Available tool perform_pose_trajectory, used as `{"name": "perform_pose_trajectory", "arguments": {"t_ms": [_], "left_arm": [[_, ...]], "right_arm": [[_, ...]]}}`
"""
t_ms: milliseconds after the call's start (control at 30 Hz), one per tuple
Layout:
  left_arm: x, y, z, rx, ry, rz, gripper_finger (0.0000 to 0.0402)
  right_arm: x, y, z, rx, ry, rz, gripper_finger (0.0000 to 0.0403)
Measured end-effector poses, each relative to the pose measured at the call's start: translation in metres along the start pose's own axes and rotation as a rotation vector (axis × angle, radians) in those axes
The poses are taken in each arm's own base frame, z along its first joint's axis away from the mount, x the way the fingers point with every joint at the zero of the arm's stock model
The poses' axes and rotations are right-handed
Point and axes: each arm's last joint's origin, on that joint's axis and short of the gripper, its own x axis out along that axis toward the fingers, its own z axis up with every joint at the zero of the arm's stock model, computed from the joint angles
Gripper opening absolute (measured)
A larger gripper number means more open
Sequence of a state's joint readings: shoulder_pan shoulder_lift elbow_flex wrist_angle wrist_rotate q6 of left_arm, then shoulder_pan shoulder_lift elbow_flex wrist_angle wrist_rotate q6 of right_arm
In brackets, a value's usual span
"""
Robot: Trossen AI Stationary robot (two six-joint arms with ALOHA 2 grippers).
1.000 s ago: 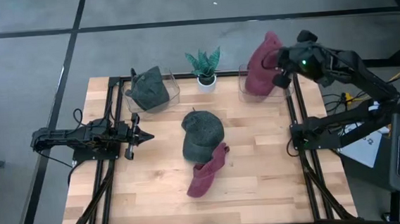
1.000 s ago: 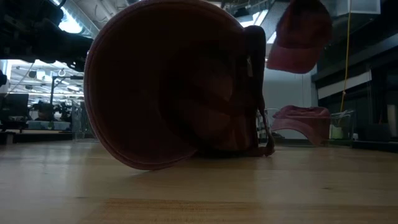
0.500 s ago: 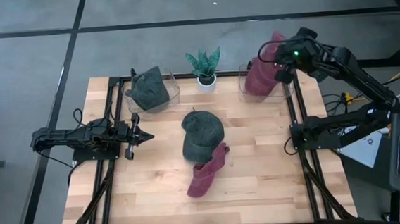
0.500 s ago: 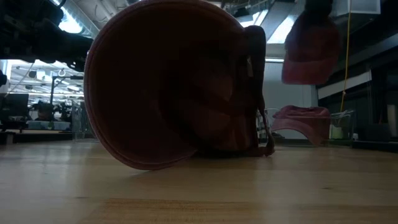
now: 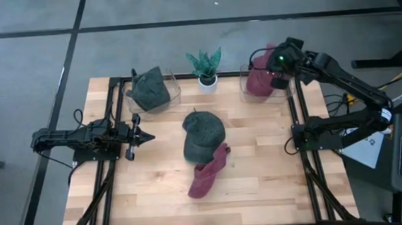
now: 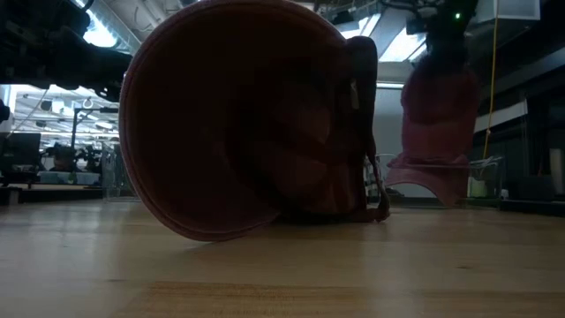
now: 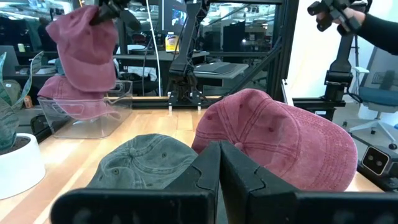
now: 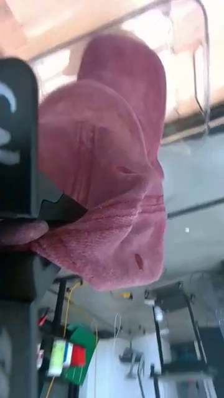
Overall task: Pick & Place hat
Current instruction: Put the right red cap into the right transparent bin
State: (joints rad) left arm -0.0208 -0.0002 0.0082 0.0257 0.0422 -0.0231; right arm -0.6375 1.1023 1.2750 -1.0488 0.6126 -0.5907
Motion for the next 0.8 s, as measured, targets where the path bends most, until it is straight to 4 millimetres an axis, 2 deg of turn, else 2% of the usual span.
{"name": "perform_pose_trajectory", "arguments": {"t_ms": [233,367,633,800], "left_arm": [[0.000,0.000,0.000,0.000,0.000,0.000,0.0006],[0.000,0.000,0.000,0.000,0.000,0.000,0.0006],[0.000,0.000,0.000,0.000,0.000,0.000,0.0006],[0.000,0.000,0.000,0.000,0.000,0.000,0.0006]], "right_arm": [[0.018,0.008,0.000,-0.002,-0.029,0.044,0.0013],[0.021,0.007,0.001,0.022,-0.088,0.102,0.0012],[0.027,0.002,-0.005,0.076,-0.078,0.128,0.0012],[0.038,0.008,-0.009,0.101,-0.068,0.151,0.0012]]}}
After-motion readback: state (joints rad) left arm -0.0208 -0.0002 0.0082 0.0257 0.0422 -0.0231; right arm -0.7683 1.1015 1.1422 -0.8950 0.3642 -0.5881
